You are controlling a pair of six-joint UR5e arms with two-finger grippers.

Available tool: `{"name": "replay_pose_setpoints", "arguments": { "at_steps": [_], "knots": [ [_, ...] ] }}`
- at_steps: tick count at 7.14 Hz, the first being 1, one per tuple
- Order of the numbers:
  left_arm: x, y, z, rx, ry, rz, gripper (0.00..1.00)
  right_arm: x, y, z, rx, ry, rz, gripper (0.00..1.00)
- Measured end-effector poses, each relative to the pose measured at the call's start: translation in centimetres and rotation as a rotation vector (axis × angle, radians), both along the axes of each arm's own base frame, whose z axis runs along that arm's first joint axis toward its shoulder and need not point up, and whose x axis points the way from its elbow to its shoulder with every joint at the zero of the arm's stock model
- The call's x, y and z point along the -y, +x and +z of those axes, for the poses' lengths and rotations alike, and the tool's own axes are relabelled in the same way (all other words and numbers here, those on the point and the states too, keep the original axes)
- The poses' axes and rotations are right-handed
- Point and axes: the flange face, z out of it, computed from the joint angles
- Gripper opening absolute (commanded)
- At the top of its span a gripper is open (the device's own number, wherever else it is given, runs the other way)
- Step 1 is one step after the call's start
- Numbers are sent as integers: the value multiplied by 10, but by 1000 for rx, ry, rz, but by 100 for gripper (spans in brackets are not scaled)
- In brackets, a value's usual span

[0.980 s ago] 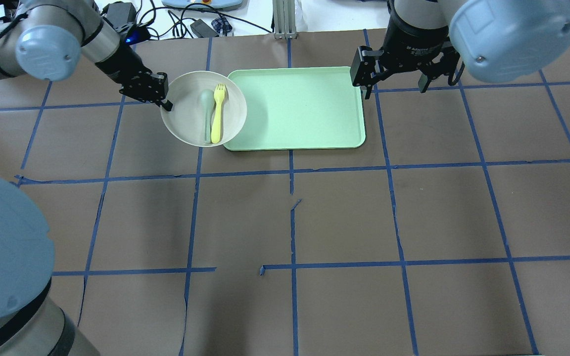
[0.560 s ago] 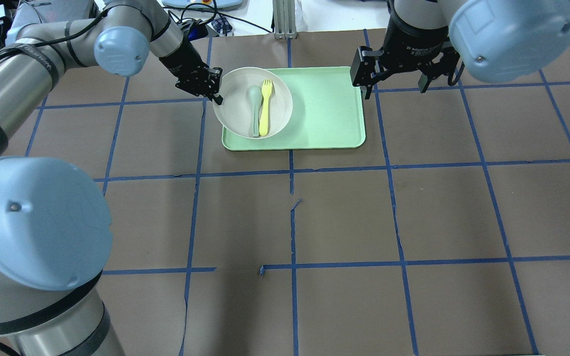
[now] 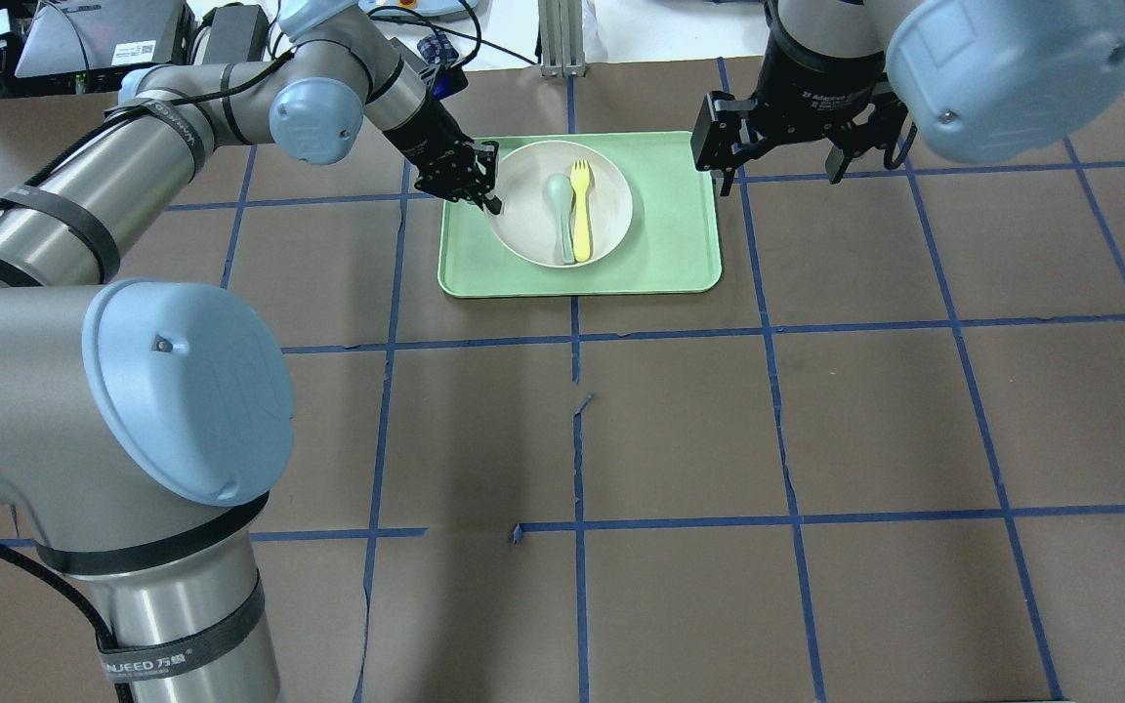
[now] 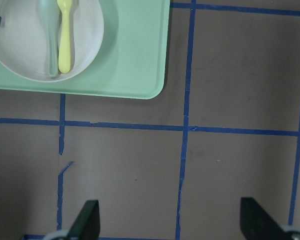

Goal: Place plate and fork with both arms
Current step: 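Release the plate and lift the left gripper back toward its start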

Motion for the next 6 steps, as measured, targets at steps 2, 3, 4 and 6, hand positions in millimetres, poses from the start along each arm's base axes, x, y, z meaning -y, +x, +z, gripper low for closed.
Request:
{"name": "replay_pose_setpoints", "arguments": {
  "at_steps": [2,3,4,6],
  "knots": [
    [2,-6,-18,-12,18,12,0,0,1,-1,4,0,1,100],
    [2,-9,-21,-17,23,16,55,0,1,-1,3,1,2,100],
    [2,-12,-20,-26,27,26,71,0,1,-2,0,3,1,100],
    [2,-14,-10,-30,26,48,93,0,0,-3,-5,9,0,100]
  ]
}}
